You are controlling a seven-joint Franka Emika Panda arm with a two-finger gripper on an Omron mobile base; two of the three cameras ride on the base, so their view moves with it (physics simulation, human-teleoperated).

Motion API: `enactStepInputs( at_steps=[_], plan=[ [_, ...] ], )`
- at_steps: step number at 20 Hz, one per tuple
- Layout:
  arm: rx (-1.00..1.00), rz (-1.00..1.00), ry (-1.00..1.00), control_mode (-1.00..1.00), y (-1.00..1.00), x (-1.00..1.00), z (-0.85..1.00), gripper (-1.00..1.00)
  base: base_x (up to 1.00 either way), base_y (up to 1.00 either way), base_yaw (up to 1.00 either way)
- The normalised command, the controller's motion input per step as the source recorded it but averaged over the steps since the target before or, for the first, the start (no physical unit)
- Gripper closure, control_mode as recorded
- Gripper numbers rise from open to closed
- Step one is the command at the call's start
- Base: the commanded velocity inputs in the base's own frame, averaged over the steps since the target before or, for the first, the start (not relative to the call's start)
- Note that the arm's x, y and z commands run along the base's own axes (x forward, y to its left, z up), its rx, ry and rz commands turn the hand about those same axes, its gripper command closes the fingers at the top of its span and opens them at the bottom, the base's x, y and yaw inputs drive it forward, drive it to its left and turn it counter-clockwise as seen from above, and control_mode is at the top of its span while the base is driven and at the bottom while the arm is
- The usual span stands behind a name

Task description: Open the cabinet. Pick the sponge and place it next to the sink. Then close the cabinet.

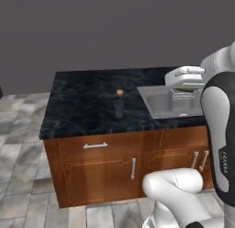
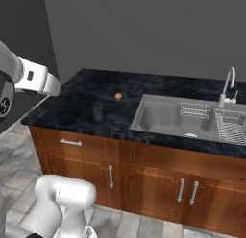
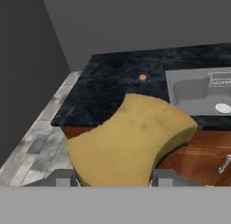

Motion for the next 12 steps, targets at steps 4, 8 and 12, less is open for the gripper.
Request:
enactStepInputs(
  at_steps=[4,8,12],
  plan=[
    [0.00,0.00,0.00,1.00,0.00,0.00,0.00,1.00,0.09,-0.91,-0.06],
    [0.00,0.00,0.00,1.00,0.00,0.00,0.00,1.00,0.20,-0.67,-0.12],
    [0.00,0.00,0.00,1.00,0.00,0.00,0.00,1.00,0.36,-0.25,-0.09]
  ],
)
